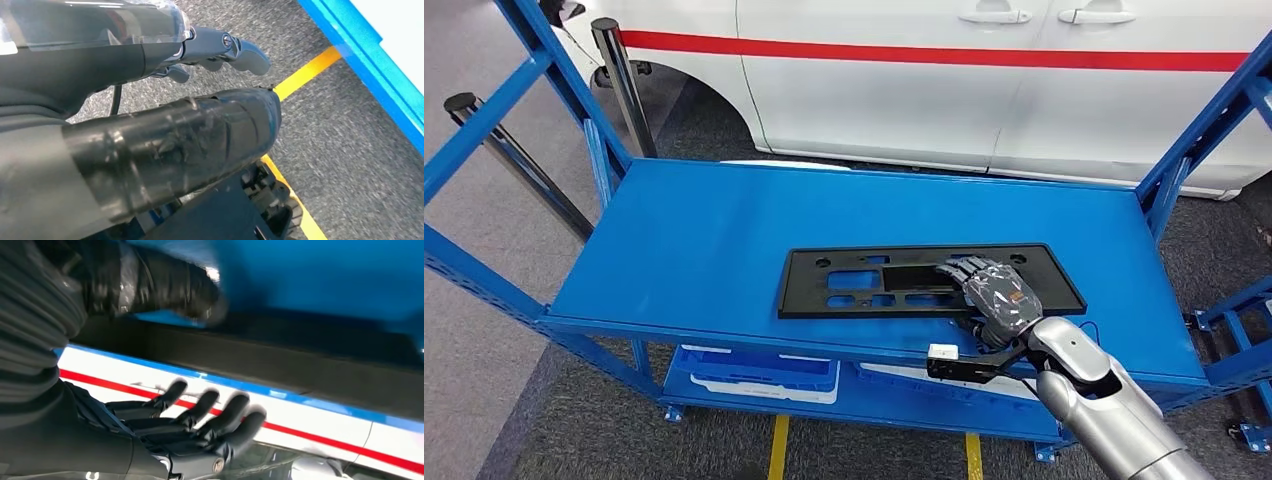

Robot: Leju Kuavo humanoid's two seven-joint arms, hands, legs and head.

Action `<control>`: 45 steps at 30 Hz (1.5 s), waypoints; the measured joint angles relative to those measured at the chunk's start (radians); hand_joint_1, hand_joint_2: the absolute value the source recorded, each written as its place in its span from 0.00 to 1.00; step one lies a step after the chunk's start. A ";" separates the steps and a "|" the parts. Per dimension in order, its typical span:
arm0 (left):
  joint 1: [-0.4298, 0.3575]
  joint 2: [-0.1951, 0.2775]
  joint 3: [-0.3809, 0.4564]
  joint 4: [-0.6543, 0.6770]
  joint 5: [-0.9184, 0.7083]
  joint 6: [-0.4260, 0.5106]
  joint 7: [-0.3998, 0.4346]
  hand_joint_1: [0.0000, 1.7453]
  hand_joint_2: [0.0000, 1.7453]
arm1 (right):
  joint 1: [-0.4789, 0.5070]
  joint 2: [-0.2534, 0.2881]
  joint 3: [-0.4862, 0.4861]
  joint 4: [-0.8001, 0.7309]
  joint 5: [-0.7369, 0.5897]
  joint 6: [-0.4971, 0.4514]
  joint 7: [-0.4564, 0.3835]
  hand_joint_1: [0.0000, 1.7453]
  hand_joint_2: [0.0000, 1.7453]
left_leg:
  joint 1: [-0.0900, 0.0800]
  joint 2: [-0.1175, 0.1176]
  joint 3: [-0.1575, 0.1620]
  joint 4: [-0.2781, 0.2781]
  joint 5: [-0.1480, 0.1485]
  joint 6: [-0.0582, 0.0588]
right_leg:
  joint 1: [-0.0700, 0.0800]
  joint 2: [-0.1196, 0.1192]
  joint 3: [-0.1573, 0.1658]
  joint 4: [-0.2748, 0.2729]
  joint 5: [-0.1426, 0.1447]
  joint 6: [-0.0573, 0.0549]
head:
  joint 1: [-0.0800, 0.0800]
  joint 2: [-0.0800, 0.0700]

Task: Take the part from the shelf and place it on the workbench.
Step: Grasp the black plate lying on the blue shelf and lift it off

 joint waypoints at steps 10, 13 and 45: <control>0.002 0.003 0.000 0.000 0.004 0.001 0.000 0.00 0.00 | 0.016 -0.007 -0.021 -0.002 -0.011 0.031 -0.015 1.00 1.00 | -0.001 0.000 0.013 -0.029 0.036 0.012 | 0.010 0.000 0.008 -0.001 -0.003 -0.003 | 0.000 0.000; 0.003 0.003 0.000 0.000 0.006 0.003 -0.001 0.00 0.00 | 0.020 -0.015 -0.026 -0.002 -0.014 0.040 -0.020 1.00 1.00 | -0.003 0.001 0.024 -0.054 0.039 0.019 | 0.009 0.000 0.007 -0.005 0.000 0.013 | 0.000 0.000; 0.041 0.005 0.031 0.000 0.097 0.013 -0.059 0.00 0.00 | 0.677 0.202 -0.295 -0.658 0.602 -0.543 0.024 1.00 1.00 | -0.003 -0.003 0.033 -0.059 0.033 0.027 | 0.014 -0.003 0.027 0.013 -0.041 0.008 | 0.000 0.000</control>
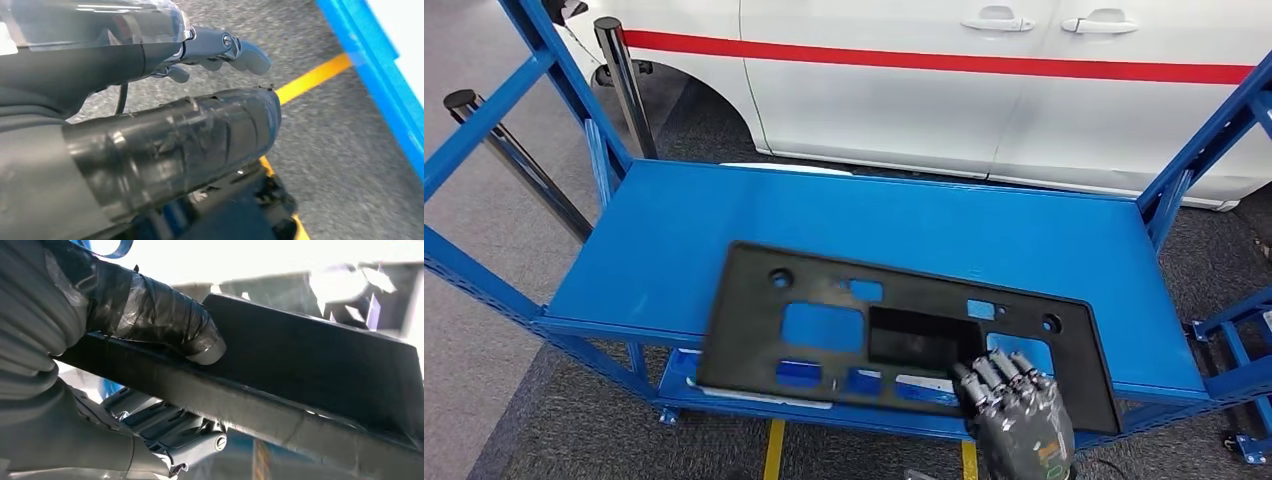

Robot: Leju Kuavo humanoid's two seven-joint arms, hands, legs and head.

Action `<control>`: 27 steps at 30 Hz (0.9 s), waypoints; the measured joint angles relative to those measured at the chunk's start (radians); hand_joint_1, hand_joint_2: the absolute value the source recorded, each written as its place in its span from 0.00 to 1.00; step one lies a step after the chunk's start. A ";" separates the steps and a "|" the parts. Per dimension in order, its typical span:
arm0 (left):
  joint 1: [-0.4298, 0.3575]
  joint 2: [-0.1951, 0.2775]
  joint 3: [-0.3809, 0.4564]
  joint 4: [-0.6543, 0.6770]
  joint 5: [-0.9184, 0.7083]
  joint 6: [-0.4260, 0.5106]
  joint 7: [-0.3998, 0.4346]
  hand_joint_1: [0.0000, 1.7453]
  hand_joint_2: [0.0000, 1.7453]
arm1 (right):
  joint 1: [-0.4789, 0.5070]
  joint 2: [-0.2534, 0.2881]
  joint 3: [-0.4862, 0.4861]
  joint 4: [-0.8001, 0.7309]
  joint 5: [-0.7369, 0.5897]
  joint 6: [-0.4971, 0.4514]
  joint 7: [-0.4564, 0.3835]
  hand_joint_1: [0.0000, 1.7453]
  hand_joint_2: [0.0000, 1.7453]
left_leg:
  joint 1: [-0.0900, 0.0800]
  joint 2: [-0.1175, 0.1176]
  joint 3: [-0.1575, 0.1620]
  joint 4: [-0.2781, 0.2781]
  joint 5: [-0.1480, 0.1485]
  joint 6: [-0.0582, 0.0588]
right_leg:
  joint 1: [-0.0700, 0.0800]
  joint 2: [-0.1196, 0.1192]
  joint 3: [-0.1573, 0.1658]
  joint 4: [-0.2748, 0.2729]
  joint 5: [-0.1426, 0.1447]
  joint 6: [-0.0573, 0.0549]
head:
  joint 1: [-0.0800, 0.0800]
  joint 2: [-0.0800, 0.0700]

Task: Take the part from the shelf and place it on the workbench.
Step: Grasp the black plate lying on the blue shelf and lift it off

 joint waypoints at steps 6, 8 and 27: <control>0.005 -0.001 0.014 0.000 0.018 -0.012 -0.018 0.00 0.75 | 0.066 0.060 0.000 -0.122 0.085 -0.010 0.051 1.00 1.00 | 0.004 0.007 0.008 -0.011 0.005 0.012 | -0.009 0.001 -0.118 0.260 -0.119 0.017 | 0.000 0.000; 0.007 -0.002 0.020 0.000 0.022 -0.019 -0.027 0.00 1.00 | 0.073 0.064 0.007 -0.148 0.090 -0.010 0.080 1.00 1.00 | 0.006 0.006 0.008 -0.003 0.001 0.008 | -0.016 0.000 -0.073 0.174 -0.060 0.022 | 0.001 0.000; 0.014 -0.003 0.038 0.000 0.030 0.010 -0.012 0.00 1.00 | 0.070 0.085 0.065 -0.195 0.093 -0.010 0.179 1.00 1.00 | 0.005 0.004 0.015 0.019 -0.022 -0.031 | -0.007 -0.001 0.012 -0.010 0.007 -0.011 | -0.001 0.000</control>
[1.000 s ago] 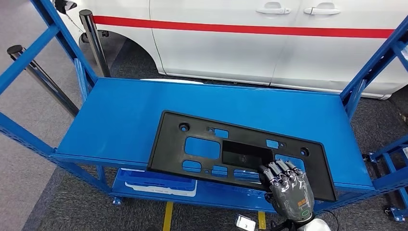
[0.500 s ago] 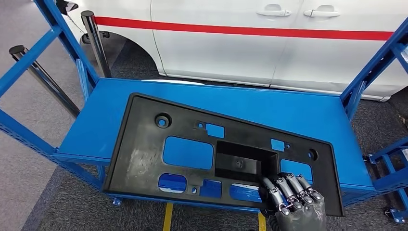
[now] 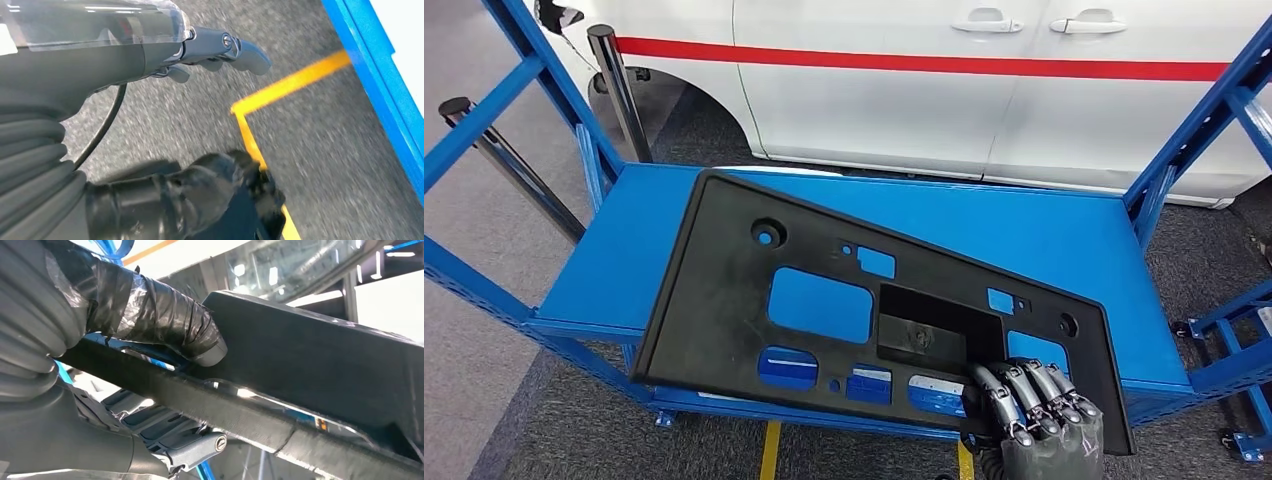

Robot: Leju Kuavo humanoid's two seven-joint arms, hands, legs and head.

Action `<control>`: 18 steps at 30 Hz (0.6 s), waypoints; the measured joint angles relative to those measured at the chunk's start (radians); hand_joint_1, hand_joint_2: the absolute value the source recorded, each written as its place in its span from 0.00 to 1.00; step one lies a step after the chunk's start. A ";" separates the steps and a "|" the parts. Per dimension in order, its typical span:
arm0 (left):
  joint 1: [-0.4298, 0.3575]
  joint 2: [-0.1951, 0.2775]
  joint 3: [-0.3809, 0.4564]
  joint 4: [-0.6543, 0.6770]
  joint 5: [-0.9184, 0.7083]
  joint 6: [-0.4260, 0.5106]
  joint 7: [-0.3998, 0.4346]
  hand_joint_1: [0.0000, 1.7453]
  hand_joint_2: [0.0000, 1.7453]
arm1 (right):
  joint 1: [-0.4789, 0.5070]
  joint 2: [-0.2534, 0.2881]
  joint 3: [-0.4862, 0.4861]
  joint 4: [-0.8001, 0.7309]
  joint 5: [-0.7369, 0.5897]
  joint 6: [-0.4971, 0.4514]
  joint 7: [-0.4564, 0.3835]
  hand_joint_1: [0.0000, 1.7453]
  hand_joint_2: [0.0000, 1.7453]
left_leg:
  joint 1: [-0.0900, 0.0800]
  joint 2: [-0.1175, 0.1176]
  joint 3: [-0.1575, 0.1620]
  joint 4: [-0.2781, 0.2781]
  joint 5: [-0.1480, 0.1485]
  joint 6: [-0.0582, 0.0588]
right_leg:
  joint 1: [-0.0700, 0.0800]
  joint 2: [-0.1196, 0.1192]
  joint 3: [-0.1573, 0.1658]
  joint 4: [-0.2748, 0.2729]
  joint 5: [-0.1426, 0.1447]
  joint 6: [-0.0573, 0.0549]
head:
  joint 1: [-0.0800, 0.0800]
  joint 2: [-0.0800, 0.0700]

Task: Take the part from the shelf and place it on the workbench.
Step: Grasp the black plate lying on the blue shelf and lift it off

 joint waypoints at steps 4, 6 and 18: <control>0.001 -0.001 0.007 0.000 -0.005 0.054 0.033 0.00 1.00 | -0.006 -0.003 0.021 0.012 0.000 0.000 0.054 1.00 1.00 | 0.001 0.001 0.006 -0.022 0.009 0.021 | -0.001 0.000 -0.005 0.008 -0.008 0.020 | 0.001 0.000; 0.000 -0.003 0.008 0.000 -0.008 0.072 0.042 0.00 1.00 | -0.009 -0.007 0.030 0.014 0.000 0.000 0.076 1.00 1.00 | 0.004 0.002 0.008 -0.031 0.017 0.033 | -0.001 0.001 -0.039 0.088 -0.060 0.025 | 0.001 0.000; 0.001 -0.003 0.013 0.000 -0.012 0.095 0.067 0.00 1.00 | -0.011 -0.017 0.051 0.011 -0.004 0.000 0.119 1.00 1.00 | -0.006 0.000 -0.011 -0.004 0.011 0.009 | 0.001 0.002 -0.004 0.002 0.001 0.006 | 0.000 0.000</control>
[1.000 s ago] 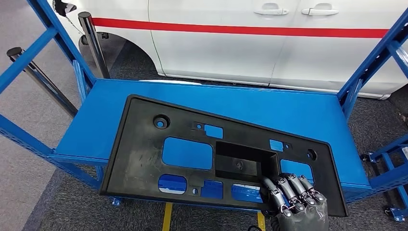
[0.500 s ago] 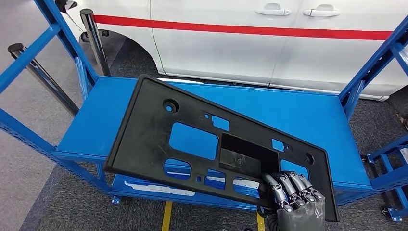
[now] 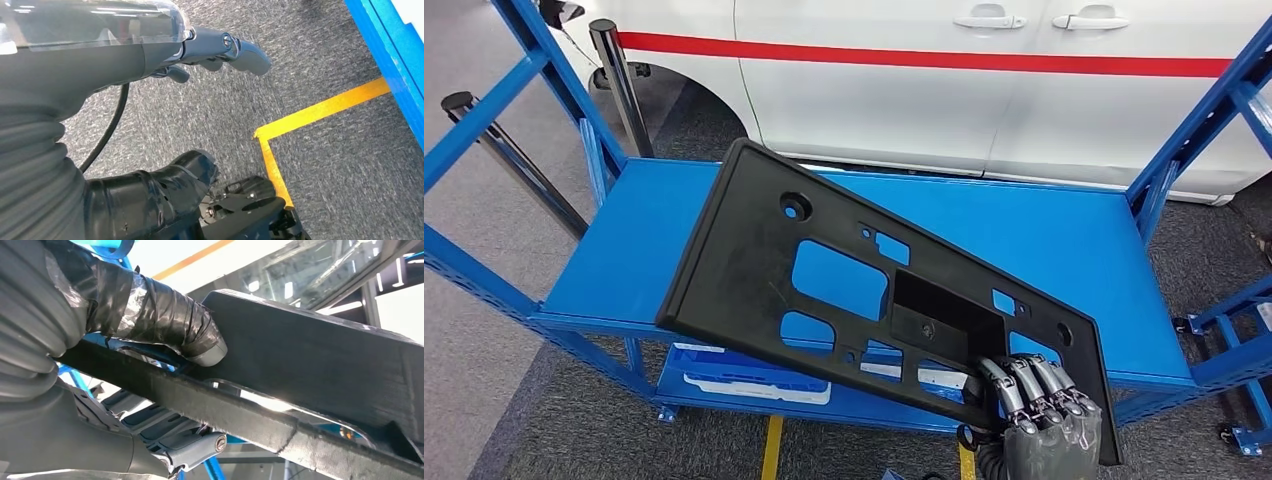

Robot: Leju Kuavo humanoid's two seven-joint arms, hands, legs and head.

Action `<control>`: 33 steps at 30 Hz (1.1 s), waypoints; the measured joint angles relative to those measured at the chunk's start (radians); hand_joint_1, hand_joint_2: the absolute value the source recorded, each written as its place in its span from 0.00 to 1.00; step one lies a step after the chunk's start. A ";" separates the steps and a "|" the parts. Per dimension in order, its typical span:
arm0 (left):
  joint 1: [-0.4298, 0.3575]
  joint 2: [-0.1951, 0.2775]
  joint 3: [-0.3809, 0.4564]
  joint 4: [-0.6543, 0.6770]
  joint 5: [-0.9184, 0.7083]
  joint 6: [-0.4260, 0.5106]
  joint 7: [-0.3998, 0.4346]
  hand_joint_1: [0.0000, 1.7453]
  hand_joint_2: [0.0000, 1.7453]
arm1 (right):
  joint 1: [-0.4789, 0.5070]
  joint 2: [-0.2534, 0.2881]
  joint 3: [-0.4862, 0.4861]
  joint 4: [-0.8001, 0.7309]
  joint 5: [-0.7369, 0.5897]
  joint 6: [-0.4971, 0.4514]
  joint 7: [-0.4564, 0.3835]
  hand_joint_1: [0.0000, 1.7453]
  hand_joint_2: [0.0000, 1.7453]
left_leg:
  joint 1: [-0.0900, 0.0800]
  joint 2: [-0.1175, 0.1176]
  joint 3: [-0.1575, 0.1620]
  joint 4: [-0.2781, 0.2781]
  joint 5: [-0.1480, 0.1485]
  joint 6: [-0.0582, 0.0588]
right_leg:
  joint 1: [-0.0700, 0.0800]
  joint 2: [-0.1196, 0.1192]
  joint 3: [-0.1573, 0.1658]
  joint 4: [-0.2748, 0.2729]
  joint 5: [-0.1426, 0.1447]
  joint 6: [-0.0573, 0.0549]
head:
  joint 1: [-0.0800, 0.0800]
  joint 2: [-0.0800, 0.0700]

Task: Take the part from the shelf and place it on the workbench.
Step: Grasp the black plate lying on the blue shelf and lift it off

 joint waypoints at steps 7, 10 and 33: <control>0.002 0.000 0.003 0.000 0.000 0.004 0.005 0.00 1.00 | 0.002 0.001 0.000 0.001 -0.006 0.000 -0.038 1.00 1.00 | 0.010 0.001 -0.085 0.262 -0.168 -0.025 | 0.000 -0.008 -0.031 -0.006 0.030 -0.023 | -0.001 0.000; 0.001 0.000 0.004 0.000 0.000 0.006 0.009 0.00 1.00 | 0.003 0.003 0.000 0.001 -0.010 0.000 -0.063 1.00 1.00 | 0.009 0.001 0.024 0.098 -0.099 -0.019 | 0.000 -0.007 -0.045 0.001 0.041 -0.017 | -0.001 0.000; -0.001 0.001 0.017 0.000 -0.002 0.015 0.015 0.00 1.00 | 0.019 0.071 -0.069 0.026 -0.107 0.000 -0.250 1.00 1.00 | -0.001 0.008 -0.061 0.053 -0.015 -0.016 | -0.001 -0.006 0.039 -0.012 -0.023 -0.022 | 0.000 0.000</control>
